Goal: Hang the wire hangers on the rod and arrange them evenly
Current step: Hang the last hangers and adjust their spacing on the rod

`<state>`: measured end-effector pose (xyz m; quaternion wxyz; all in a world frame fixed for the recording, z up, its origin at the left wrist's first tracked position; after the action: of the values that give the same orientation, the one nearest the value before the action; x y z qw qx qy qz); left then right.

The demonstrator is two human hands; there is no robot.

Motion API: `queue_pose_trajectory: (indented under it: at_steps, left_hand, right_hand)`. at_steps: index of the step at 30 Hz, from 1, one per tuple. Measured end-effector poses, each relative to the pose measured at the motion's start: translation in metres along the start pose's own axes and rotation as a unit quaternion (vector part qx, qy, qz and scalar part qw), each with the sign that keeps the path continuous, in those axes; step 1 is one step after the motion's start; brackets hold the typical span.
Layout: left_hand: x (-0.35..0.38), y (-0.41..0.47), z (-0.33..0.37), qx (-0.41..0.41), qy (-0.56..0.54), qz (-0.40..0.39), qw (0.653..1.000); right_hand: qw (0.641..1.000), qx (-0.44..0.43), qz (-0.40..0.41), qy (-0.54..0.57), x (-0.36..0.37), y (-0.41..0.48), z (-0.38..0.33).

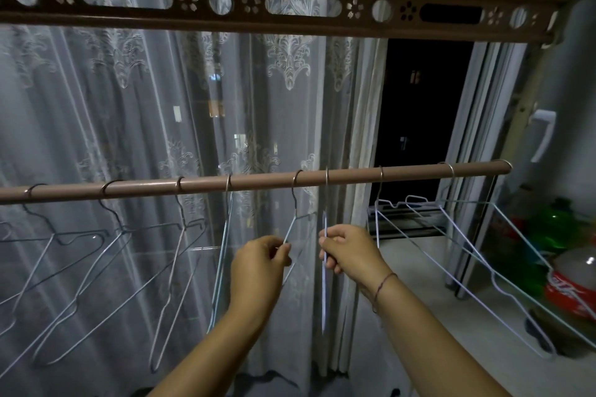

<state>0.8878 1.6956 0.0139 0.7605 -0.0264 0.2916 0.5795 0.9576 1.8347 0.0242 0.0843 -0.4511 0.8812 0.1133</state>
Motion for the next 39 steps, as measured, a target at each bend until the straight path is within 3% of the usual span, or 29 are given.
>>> queue_pose_trajectory:
  at_steps: [6, 21, 26, 31, 36, 39]
  left_hand:
    - [-0.012, -0.002, -0.008, -0.030, -0.061, 0.030, 0.997]
    - [-0.017, -0.002, -0.010, -0.028, -0.048, 0.045, 0.997]
    - [-0.036, -0.003, -0.005, 0.027, -0.005, 0.081, 0.996]
    - [-0.077, 0.000, -0.005, 0.074, 0.015, 0.130, 0.989]
    - [-0.118, 0.018, -0.032, 0.050, 0.029, 0.206, 0.977]
    - [-0.127, 0.026, -0.047, 0.001, 0.017, 0.181, 0.983]
  right_hand:
    - [1.000, -0.007, -0.009, -0.005, 0.005, 0.002, 0.000]
    - [0.998, -0.004, 0.009, -0.060, 0.004, 0.005, -0.003]
    - [0.974, -0.059, 0.070, -0.209, -0.003, -0.006, -0.016]
    - [0.965, -0.151, 0.094, -0.195, 0.022, -0.025, -0.047]
    - [0.972, -0.175, 0.067, -0.144, 0.059, -0.030, -0.061]
    - [0.970, -0.162, 0.076, -0.162, 0.075, -0.028, -0.055]
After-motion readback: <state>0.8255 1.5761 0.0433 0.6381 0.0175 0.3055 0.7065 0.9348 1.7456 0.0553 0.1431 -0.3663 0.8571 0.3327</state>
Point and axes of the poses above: each hand's wrist, its own y-axis towards the middle knuckle, its own x-axis out of the palm, z = x × y, the point moved 3 cm from there along y, towards the middle knuckle, and after that the axes turned 5 degrees about -x, right-handed, at the moved point
